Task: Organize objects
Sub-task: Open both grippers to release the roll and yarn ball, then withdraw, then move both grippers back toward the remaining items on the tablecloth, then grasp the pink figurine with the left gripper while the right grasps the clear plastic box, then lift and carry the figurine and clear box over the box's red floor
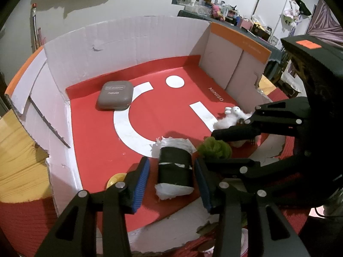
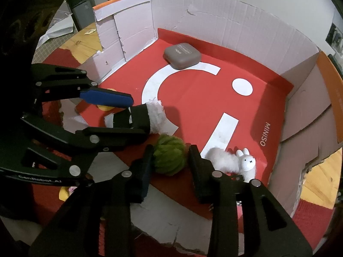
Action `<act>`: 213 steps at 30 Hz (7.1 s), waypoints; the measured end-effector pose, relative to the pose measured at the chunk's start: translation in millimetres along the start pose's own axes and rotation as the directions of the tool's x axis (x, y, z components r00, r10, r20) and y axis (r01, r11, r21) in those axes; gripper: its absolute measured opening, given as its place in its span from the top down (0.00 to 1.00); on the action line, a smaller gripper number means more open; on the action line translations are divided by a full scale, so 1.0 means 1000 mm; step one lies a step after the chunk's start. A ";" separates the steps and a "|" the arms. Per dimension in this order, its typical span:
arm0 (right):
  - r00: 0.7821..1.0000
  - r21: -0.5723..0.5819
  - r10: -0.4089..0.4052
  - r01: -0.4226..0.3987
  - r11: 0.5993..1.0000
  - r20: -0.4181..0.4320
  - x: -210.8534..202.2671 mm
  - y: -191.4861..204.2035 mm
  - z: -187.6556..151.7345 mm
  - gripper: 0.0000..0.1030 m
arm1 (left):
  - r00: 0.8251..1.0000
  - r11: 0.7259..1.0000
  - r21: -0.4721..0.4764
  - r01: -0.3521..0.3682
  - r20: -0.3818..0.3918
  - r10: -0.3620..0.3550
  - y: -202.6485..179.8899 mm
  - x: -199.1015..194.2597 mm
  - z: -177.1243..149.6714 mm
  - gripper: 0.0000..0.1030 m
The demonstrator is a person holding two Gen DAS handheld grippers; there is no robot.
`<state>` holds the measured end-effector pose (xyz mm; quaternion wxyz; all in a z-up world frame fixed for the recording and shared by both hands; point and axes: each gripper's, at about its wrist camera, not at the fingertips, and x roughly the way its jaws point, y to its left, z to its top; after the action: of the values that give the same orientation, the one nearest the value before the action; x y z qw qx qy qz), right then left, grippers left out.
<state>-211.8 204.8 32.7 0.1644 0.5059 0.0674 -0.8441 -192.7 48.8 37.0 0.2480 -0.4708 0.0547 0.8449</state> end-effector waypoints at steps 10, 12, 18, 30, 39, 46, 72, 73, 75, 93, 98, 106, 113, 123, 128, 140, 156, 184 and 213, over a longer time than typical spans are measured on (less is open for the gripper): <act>0.999 -0.016 -0.035 0.035 0.999 0.019 -0.003 0.004 0.002 0.55 | 1.000 1.000 -0.011 0.001 0.021 -0.001 0.004 -0.007 0.002 0.54; 0.999 -0.017 -0.039 0.040 0.999 0.025 -0.005 0.005 0.003 0.55 | 1.000 1.000 -0.012 0.001 0.027 -0.001 0.004 -0.010 0.001 0.54; 0.997 -0.024 -0.054 0.056 0.998 0.063 -0.022 0.016 0.001 0.48 | 0.998 1.000 -0.025 -0.006 0.060 0.007 0.004 -0.026 -0.003 0.49; 0.978 0.021 -0.093 0.091 0.996 0.187 -0.072 0.038 -0.023 0.34 | 0.986 0.999 -0.053 -0.006 0.164 0.015 -0.008 -0.073 -0.028 0.34; 0.956 0.097 -0.132 0.110 0.989 0.262 -0.107 0.049 -0.050 0.26 | 0.976 0.997 -0.073 -0.020 0.217 0.035 -0.019 -0.093 -0.048 0.26; 0.936 0.170 -0.172 0.124 0.978 0.307 -0.121 0.054 -0.073 0.20 | 0.965 0.993 -0.113 -0.033 0.256 0.061 -0.025 -0.105 -0.069 0.19; 0.920 0.363 -0.253 0.135 0.922 0.300 -0.086 0.048 -0.136 0.15 | 0.971 0.964 -0.241 -0.114 0.178 0.159 -0.028 -0.067 -0.133 0.07; 0.921 0.364 -0.251 0.134 0.922 0.297 -0.085 0.048 -0.137 0.15 | 0.971 0.964 -0.241 -0.117 0.176 0.162 -0.028 -0.066 -0.134 0.07; 0.925 0.368 -0.244 0.126 0.921 0.292 -0.083 0.046 -0.137 0.15 | 0.972 0.964 -0.238 -0.121 0.167 0.164 -0.027 -0.064 -0.134 0.07; 0.937 0.360 -0.234 0.131 0.924 0.260 -0.070 0.042 -0.136 0.15 | 0.963 0.961 -0.160 -0.226 0.114 0.246 -0.030 -0.049 -0.132 0.06; 0.937 0.346 -0.247 0.153 0.926 0.246 -0.068 0.040 -0.134 0.15 | 0.945 0.945 -0.158 -0.287 0.117 0.307 -0.021 -0.053 -0.128 0.06; 0.943 0.329 -0.259 0.181 0.927 0.210 -0.061 0.023 -0.126 0.15 | 0.941 0.948 -0.091 -0.303 0.130 0.313 -0.024 -0.049 -0.121 0.06; 0.950 0.305 -0.259 0.197 0.932 0.177 -0.051 0.013 -0.118 0.15 | 0.958 0.965 -0.064 -0.253 0.124 0.259 -0.027 -0.042 -0.116 0.19; 0.962 0.295 -0.231 0.180 0.938 0.146 -0.038 0.000 -0.109 0.17 | 0.982 0.989 -0.026 -0.143 0.125 0.145 -0.033 -0.040 -0.110 0.46; 0.965 0.291 -0.217 0.168 0.942 0.146 -0.035 -0.004 -0.104 0.21 | 0.986 0.995 -0.006 -0.103 0.131 0.103 -0.037 -0.038 -0.109 0.62; 0.968 0.245 -0.185 0.141 0.959 0.169 -0.032 0.000 -0.095 0.63 | 0.988 0.998 -0.013 -0.057 0.140 0.058 -0.038 -0.039 -0.109 0.79; 0.961 0.205 -0.105 0.052 0.977 0.257 -0.072 0.037 -0.107 0.64 | 0.973 0.999 -0.010 -0.051 0.227 0.052 -0.047 -0.077 -0.112 0.79; 0.952 0.185 -0.074 0.018 0.983 0.297 -0.093 0.055 -0.108 0.63 | 0.959 0.999 -0.019 -0.044 0.278 0.048 -0.054 -0.103 -0.109 0.79; 0.999 0.206 -0.032 0.025 0.978 0.028 0.001 -0.040 0.022 0.63 | 0.992 0.992 -0.023 -0.127 0.022 0.127 0.027 0.002 0.028 0.79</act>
<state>-244.5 236.3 40.7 0.1001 0.5061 -0.0154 -0.8565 -227.9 35.1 47.5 0.1894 -0.4591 0.0726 0.8649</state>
